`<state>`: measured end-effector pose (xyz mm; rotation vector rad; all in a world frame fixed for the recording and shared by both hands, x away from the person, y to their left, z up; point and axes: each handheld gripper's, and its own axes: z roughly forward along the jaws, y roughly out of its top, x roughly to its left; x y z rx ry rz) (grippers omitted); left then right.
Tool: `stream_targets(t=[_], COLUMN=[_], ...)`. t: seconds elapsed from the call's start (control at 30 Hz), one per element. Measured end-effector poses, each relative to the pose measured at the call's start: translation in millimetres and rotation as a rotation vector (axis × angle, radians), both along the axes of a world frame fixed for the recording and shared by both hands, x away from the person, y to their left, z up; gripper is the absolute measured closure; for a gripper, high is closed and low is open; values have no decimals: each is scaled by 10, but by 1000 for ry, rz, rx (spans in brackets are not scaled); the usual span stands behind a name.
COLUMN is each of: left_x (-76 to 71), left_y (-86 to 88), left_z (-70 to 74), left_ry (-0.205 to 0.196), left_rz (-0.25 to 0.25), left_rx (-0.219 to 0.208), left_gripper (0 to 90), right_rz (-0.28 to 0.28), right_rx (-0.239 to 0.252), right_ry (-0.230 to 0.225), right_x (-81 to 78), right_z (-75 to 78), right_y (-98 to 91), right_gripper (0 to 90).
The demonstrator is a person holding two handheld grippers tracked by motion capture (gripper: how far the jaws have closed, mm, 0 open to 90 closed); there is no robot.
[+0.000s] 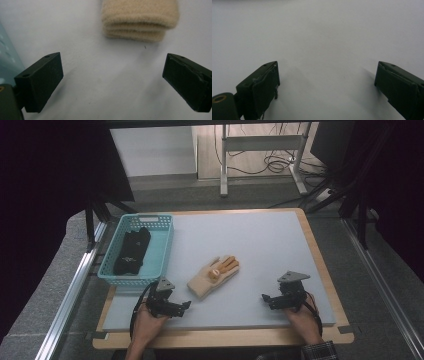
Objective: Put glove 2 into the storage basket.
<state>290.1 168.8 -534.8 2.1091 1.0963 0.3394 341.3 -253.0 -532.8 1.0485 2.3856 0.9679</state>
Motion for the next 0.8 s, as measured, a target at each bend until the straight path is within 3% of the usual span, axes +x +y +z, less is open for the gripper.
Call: stream_targets(t=[0.5, 0.8], left_x=[281, 571], left_y=[-366, -653], left_z=[224, 331], left_ry=[31, 55], left_rz=[-90, -135], left_rx=[45, 69], left_gripper=[31, 27], right_rz=[1, 1], right_rx=[0, 0], right_ry=[-2, -2], right_x=[-1, -2], right_z=[-1, -1], right_y=[0, -1], right_gripper=[57, 57])
